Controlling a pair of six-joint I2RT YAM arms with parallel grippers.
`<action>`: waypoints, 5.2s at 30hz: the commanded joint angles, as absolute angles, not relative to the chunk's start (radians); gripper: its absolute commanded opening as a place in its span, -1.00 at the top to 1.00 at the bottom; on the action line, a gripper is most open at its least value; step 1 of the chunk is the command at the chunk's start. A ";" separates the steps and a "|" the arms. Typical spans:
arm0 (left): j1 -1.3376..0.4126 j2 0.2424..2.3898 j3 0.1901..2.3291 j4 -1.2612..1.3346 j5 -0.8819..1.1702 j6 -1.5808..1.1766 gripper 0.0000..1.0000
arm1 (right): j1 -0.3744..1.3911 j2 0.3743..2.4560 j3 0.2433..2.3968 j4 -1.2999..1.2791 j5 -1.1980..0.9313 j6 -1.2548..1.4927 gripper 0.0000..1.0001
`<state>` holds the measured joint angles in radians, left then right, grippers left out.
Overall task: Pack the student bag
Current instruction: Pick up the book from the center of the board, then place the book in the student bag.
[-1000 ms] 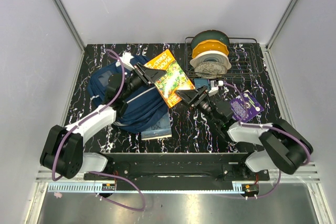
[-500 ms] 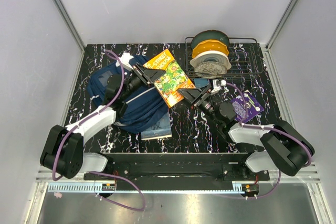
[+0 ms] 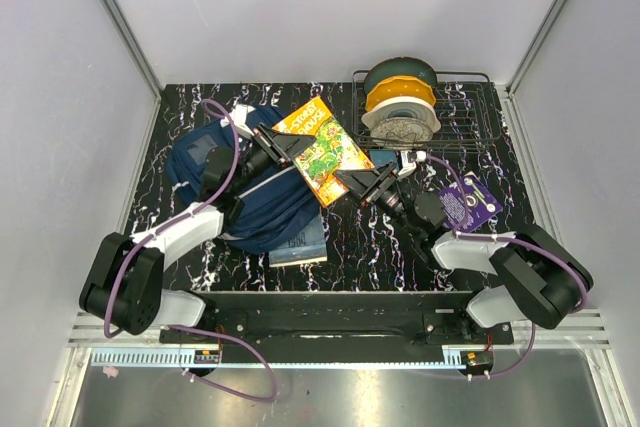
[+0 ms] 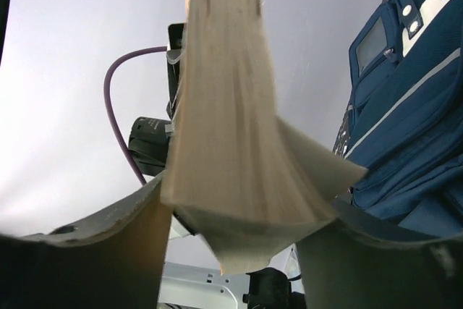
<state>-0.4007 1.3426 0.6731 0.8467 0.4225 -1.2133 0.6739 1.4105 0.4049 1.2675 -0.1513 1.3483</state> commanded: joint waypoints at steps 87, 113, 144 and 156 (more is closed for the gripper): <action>-0.400 1.177 0.776 0.516 0.416 -0.898 -0.98 | 0.672 1.174 0.468 0.902 -0.046 1.224 1.00; -0.400 1.077 0.988 -0.453 0.129 -0.184 -0.98 | 0.672 0.730 0.440 0.293 0.170 1.108 1.00; -0.600 1.358 1.023 -0.591 0.081 -0.040 0.24 | 0.672 0.612 0.423 0.118 0.235 1.103 1.00; -0.601 1.416 1.038 -0.624 0.066 -0.028 0.06 | 0.672 0.612 0.408 0.132 0.225 1.115 1.00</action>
<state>-0.5957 1.3994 0.9932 -0.6312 0.0788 -0.0334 0.6739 0.6228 0.3862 0.0036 0.2188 1.1053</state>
